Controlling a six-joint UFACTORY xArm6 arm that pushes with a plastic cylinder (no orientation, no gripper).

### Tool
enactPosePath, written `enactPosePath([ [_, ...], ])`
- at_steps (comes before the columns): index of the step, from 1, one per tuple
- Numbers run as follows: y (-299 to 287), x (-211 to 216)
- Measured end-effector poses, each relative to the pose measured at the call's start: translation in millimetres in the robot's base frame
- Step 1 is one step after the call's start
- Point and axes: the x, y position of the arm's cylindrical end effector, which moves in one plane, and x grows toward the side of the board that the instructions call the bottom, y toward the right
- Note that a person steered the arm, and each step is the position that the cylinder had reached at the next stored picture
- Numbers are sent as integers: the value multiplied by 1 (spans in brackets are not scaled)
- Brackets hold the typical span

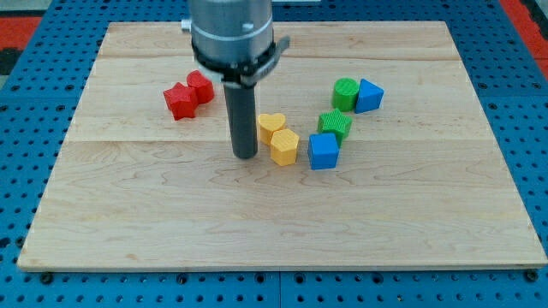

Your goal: Move the yellow heart towards up

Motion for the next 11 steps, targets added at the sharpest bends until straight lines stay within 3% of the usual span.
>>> enactPosePath([
  [1, 23, 37],
  [4, 8, -25],
  [5, 10, 11],
  [7, 38, 19],
  [10, 18, -82],
  [11, 14, -90],
])
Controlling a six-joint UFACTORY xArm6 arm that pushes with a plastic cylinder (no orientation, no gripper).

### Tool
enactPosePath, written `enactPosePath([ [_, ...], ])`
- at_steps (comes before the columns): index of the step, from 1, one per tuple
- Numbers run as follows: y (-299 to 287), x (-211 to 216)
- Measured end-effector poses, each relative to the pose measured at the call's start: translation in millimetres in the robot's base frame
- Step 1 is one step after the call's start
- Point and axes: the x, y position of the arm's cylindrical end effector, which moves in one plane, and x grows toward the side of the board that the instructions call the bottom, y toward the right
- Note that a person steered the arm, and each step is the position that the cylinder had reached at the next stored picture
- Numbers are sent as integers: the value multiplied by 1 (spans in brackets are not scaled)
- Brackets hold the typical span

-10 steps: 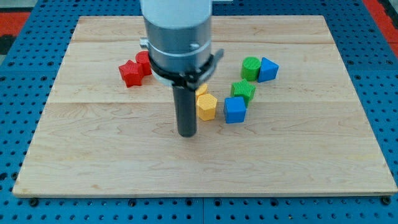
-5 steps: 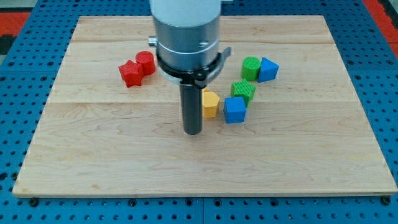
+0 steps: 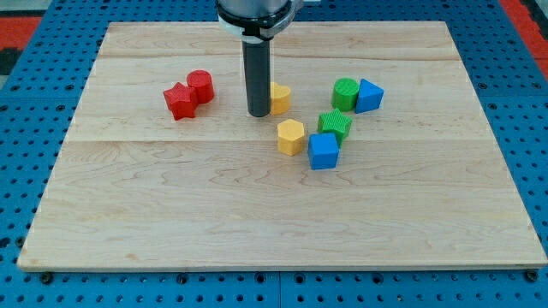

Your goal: Move the yellow heart towards up

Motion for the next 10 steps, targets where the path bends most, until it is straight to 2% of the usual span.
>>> enactPosePath([
  [2, 13, 17],
  [4, 10, -16],
  [5, 10, -16],
  [6, 47, -15],
  [7, 54, -26],
  [9, 14, -29],
  [10, 55, -28],
])
